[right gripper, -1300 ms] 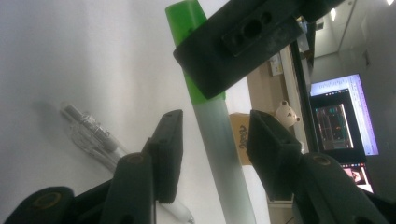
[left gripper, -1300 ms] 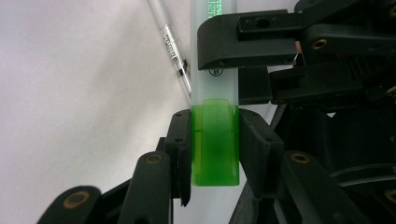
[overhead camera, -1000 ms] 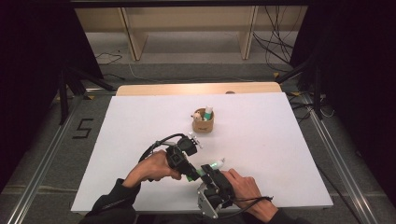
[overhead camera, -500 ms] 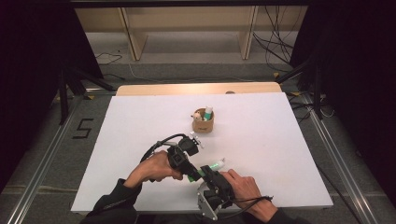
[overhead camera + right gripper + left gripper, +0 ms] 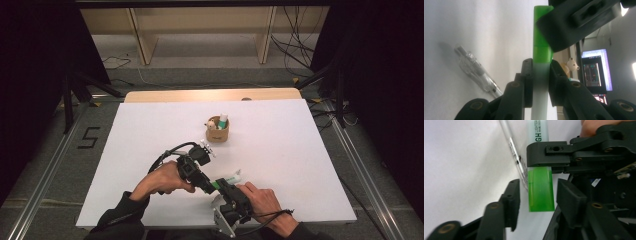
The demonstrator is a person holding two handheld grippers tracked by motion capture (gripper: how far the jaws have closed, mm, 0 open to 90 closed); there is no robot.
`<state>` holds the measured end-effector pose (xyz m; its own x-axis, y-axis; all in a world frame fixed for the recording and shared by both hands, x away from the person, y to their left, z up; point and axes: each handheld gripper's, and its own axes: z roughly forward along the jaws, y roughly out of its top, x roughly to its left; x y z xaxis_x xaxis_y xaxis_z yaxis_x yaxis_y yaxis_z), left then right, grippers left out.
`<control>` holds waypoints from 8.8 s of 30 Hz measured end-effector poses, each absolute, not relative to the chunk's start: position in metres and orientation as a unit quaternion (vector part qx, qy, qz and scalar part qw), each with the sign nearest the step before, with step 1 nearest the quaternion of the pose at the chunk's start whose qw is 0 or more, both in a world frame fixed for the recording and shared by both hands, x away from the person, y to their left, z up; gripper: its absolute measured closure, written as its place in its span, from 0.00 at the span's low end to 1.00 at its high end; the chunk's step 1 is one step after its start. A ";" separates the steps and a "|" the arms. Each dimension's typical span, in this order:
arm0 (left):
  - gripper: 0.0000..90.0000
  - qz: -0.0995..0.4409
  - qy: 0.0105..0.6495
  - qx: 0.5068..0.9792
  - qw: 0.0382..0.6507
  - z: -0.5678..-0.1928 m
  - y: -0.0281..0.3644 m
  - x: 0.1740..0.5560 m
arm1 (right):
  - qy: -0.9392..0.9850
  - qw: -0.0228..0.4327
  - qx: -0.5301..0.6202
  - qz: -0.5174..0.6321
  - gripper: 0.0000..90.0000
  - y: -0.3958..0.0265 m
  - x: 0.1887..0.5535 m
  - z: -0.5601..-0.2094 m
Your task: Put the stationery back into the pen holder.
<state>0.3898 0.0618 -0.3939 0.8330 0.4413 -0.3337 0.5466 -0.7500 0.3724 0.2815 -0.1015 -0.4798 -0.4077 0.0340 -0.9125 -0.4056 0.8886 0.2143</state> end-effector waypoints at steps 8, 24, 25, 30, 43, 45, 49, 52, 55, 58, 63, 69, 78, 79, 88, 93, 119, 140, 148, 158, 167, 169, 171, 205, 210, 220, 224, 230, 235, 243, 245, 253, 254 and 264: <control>0.42 -0.096 0.280 0.916 0.272 -0.379 0.081 0.391 | 0.817 0.531 -0.097 0.205 0.86 -0.117 0.286 -0.478; 0.24 0.020 0.341 0.853 0.395 -0.395 0.135 0.384 | 0.833 0.441 0.065 0.327 0.86 -0.145 0.309 -0.451; 0.23 0.026 0.344 0.848 0.402 -0.397 0.138 0.383 | 0.832 0.428 0.084 0.342 0.86 -0.147 0.312 -0.449; 0.21 0.043 0.363 0.818 0.443 -0.402 0.156 0.375 | 0.829 0.365 0.154 0.395 0.86 -0.158 0.327 -0.440; 0.19 0.114 0.366 0.767 0.514 -0.409 0.174 0.353 | 0.775 0.235 0.305 0.501 0.86 -0.176 0.370 -0.425; 0.19 0.117 0.370 0.764 0.516 -0.411 0.174 0.353 | 0.764 0.222 0.323 0.512 0.86 -0.177 0.379 -0.424; 0.18 0.128 0.370 0.766 0.509 -0.414 0.174 0.351 | 0.747 0.220 0.350 0.520 0.86 -0.176 0.395 -0.422; 0.18 0.131 0.370 0.767 0.507 -0.416 0.174 0.349 | 0.735 0.222 0.371 0.522 0.86 -0.174 0.408 -0.421; 0.18 0.135 0.370 0.763 0.512 -0.416 0.174 0.347 | 0.722 0.218 0.392 0.526 0.86 -0.172 0.421 -0.419; 0.18 0.133 0.372 0.759 0.518 -0.416 0.176 0.345 | 0.713 0.221 0.406 0.528 0.86 -0.170 0.433 -0.416; 0.17 0.138 0.370 0.758 0.519 -0.417 0.177 0.344 | 0.695 0.218 0.432 0.531 0.86 -0.167 0.454 -0.413; 0.17 0.138 0.371 0.756 0.521 -0.419 0.177 0.341 | 0.684 0.209 0.450 0.534 0.86 -0.161 0.474 -0.410; 0.17 0.136 0.374 0.756 0.519 -0.422 0.177 0.341 | 0.670 0.204 0.473 0.534 0.86 -0.150 0.497 -0.406; 0.17 0.135 0.373 0.758 0.518 -0.422 0.177 0.341 | 0.668 0.204 0.476 0.535 0.86 -0.149 0.500 -0.406; 0.17 0.136 0.366 0.763 0.515 -0.422 0.174 0.340 | 0.662 0.201 0.492 0.528 0.86 -0.137 0.520 -0.406; 0.17 0.136 0.367 0.762 0.516 -0.421 0.175 0.340 | 0.663 0.210 0.501 0.515 0.86 -0.131 0.528 -0.409; 0.17 0.138 0.365 0.766 0.511 -0.423 0.175 0.342 | 0.666 0.202 0.512 0.503 0.85 -0.119 0.533 -0.429; 0.17 0.135 0.364 0.766 0.511 -0.423 0.174 0.342 | 0.681 0.204 0.494 0.500 0.85 -0.119 0.526 -0.437; 0.17 0.135 0.364 0.766 0.512 -0.423 0.174 0.342 | 0.677 0.212 0.498 0.500 0.85 -0.117 0.529 -0.441; 0.17 0.133 0.365 0.767 0.510 -0.423 0.174 0.342 | 0.688 0.199 0.480 0.506 0.67 -0.121 0.525 -0.437; 0.17 0.132 0.371 0.767 0.507 -0.424 0.174 0.343 | 0.705 0.200 0.448 0.512 0.48 -0.139 0.511 -0.415; 0.17 0.130 0.372 0.767 0.506 -0.424 0.174 0.343 | 0.710 0.200 0.440 0.513 0.46 -0.144 0.505 -0.412; 0.17 0.126 0.371 0.768 0.507 -0.424 0.174 0.343 | 0.714 0.185 0.429 0.521 0.45 -0.149 0.499 -0.410; 0.17 0.067 0.361 0.839 0.401 -0.428 0.121 0.350 | 0.771 0.193 0.366 0.484 0.29 -0.212 0.394 -0.413; 0.17 0.053 0.358 0.856 0.369 -0.432 0.103 0.352 | 0.767 0.195 0.376 0.482 0.29 -0.222 0.385 -0.417; 0.17 0.043 0.346 0.876 0.334 -0.439 0.076 0.354 | 0.761 0.194 0.386 0.484 0.27 -0.230 0.370 -0.423; 0.18 0.040 0.352 0.878 0.322 -0.441 0.069 0.356 | 0.762 0.192 0.386 0.483 0.27 -0.230 0.366 -0.424; 0.19 0.038 0.349 0.884 0.310 -0.441 0.055 0.359 | 0.762 0.186 0.391 0.481 0.27 -0.231 0.361 -0.427; 0.22 0.042 0.344 0.891 0.293 -0.447 0.045 0.361 | 0.763 0.182 0.390 0.482 0.27 -0.231 0.357 -0.428; 0.31 0.032 0.332 0.904 0.269 -0.455 0.030 0.361 | 0.760 0.183 0.391 0.486 0.26 -0.234 0.350 -0.427; 0.33 0.035 0.330 0.906 0.263 -0.457 0.028 0.360 | 0.760 0.185 0.389 0.486 0.26 -0.234 0.348 -0.427; 0.44 0.027 0.324 0.913 0.245 -0.459 0.023 0.361 | 0.764 0.180 0.387 0.485 0.26 -0.233 0.345 -0.429; 0.46 0.026 0.324 0.914 0.243 -0.458 0.023 0.361 | 0.764 0.180 0.386 0.485 0.26 -0.233 0.345 -0.429; 0.59 0.030 0.327 0.914 0.239 -0.461 0.016 0.359 | 0.764 0.180 0.385 0.485 0.26 -0.232 0.345 -0.430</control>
<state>0.3592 0.0165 -0.4611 0.7846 0.6116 -0.1017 0.5832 -0.6725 0.4557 0.3452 -0.2322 -0.4295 -0.6383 0.7635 0.0981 0.4137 0.2328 0.8801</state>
